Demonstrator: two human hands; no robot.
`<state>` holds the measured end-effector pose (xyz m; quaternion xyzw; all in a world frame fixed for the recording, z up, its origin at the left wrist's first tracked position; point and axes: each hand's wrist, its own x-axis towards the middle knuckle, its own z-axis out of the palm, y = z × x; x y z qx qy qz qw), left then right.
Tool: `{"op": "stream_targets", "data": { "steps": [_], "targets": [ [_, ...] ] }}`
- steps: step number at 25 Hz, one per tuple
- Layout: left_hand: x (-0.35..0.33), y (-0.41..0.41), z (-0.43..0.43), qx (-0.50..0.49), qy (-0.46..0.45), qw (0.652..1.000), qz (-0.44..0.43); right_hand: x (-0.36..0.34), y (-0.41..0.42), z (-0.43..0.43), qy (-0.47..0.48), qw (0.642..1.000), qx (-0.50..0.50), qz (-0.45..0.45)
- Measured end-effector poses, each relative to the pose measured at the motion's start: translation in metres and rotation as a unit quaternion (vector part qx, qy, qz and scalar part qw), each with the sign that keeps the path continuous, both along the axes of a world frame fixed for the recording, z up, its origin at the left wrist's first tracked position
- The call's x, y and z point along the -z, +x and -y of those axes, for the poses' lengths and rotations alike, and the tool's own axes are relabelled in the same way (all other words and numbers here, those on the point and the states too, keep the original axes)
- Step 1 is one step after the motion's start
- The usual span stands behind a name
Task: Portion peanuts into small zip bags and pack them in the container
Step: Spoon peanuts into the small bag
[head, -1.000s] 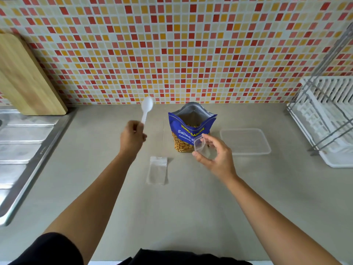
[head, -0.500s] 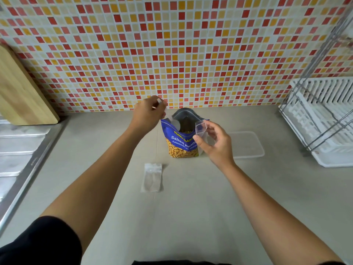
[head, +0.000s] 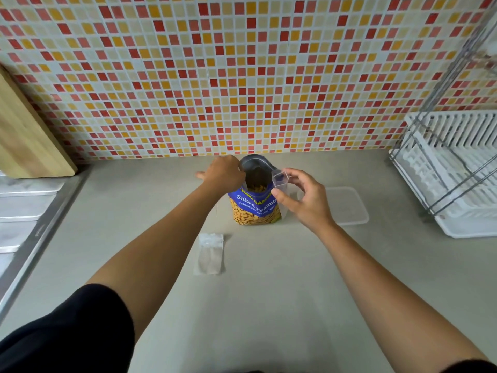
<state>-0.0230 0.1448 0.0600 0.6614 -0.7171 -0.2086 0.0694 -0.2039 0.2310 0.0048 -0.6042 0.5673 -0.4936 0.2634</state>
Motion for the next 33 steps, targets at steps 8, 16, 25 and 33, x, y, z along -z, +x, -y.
{"op": "stream_targets", "data": {
  "steps": [8,16,25,33],
  "targets": [
    [0.0,0.01,-0.004,-0.052,0.006,0.984,-0.171,0.0,-0.003,0.0,-0.002,1.0,-0.006,-0.013],
    [-0.003,0.011,-0.013,-0.089,0.029,0.949,-0.3,0.0,-0.005,-0.003,-0.004,1.0,-0.008,-0.003],
    [-0.014,0.02,-0.016,-0.144,0.054,0.91,-0.385,-0.002,0.0,-0.005,-0.024,0.999,0.01,0.033],
    [-0.007,0.042,-0.012,-0.21,0.107,0.859,-0.454,-0.011,0.0,0.0,-0.077,0.996,0.039,0.006]
  ]
}}
